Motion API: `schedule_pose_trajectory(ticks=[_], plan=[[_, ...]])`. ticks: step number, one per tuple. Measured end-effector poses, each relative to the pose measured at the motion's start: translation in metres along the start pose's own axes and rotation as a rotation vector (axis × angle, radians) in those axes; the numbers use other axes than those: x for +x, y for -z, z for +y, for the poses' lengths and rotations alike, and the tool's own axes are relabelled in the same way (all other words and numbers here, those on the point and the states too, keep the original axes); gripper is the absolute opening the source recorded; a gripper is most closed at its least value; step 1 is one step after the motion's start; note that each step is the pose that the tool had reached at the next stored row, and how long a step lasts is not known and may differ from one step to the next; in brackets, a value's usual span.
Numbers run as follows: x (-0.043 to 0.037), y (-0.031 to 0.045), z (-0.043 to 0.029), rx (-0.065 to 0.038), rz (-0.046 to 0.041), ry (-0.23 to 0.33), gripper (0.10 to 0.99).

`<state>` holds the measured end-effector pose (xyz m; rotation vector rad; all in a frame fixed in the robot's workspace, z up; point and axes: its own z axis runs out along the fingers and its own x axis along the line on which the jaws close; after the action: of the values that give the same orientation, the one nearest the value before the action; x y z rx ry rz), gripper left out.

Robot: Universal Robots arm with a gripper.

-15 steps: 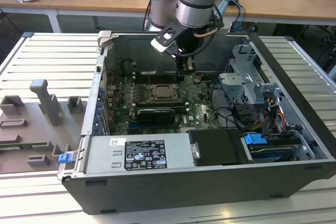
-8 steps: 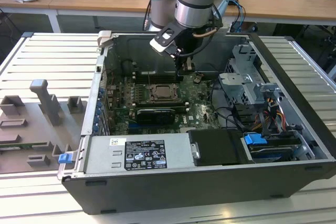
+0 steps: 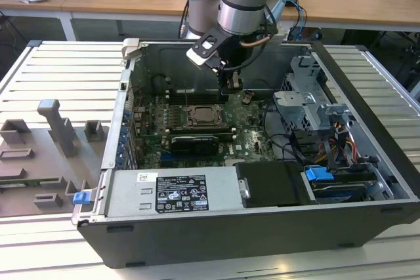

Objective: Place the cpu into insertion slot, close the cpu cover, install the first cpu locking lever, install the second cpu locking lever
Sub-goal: 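Close the cpu cover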

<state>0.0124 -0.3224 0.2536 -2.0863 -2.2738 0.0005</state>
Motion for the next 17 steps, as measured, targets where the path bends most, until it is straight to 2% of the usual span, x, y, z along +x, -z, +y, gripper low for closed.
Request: schedule_pose_trajectory(ticks=[17], plan=[[0.0003, -0.0003, -0.0038, 0.0, -0.0001, 0.0, 0.106]])
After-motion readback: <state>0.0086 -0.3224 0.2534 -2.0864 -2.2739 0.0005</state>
